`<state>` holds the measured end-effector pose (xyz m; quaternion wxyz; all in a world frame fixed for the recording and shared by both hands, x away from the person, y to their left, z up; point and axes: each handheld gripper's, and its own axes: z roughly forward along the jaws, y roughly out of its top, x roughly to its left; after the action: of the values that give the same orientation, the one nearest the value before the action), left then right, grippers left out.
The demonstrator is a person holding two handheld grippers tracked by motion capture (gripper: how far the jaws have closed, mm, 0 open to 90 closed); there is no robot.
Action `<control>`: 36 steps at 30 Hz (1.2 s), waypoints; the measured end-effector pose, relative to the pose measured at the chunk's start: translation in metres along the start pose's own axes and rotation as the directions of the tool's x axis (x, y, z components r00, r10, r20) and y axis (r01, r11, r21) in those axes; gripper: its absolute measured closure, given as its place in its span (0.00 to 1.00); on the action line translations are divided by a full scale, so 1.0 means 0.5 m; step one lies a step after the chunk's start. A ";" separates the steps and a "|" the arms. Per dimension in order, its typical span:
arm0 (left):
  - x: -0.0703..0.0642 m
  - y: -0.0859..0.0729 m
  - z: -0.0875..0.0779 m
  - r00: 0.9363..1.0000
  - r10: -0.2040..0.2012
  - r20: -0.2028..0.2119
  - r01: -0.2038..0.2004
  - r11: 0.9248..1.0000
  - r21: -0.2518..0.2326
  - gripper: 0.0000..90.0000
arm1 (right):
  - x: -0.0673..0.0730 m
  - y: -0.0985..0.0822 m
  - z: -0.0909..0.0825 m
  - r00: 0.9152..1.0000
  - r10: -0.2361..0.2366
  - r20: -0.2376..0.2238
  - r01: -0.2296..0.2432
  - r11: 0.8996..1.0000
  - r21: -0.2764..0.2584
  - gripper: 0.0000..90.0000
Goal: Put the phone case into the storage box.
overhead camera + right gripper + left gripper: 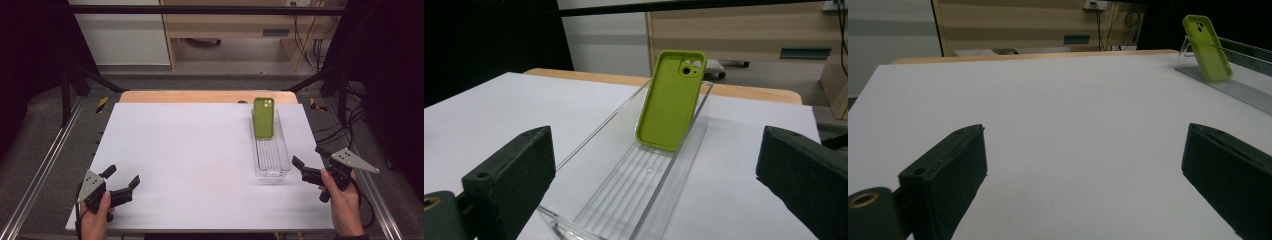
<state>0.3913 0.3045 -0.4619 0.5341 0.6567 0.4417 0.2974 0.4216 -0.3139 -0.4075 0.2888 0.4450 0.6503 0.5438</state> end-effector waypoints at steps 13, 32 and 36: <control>0.001 0.000 -0.001 1.000 0.003 0.001 -0.003 1.000 -0.001 0.04 | 0.019 -0.039 0.009 1.000 -0.017 -0.015 0.017 1.000 0.014 0.03; 0.000 0.000 0.000 1.000 0.008 0.006 -0.008 1.000 -0.003 0.04 | 0.042 -0.088 0.027 0.998 -0.047 -0.038 0.048 0.999 0.025 0.03; 0.000 0.000 0.000 1.000 0.010 0.007 -0.010 1.000 -0.003 0.04 | 0.048 -0.095 0.032 0.997 -0.058 -0.049 0.059 0.998 0.018 0.03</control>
<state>0.3912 0.3046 -0.4618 0.5353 0.6589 0.4361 0.2984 0.4123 -0.2857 -0.4546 0.2843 0.4152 0.6751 0.5394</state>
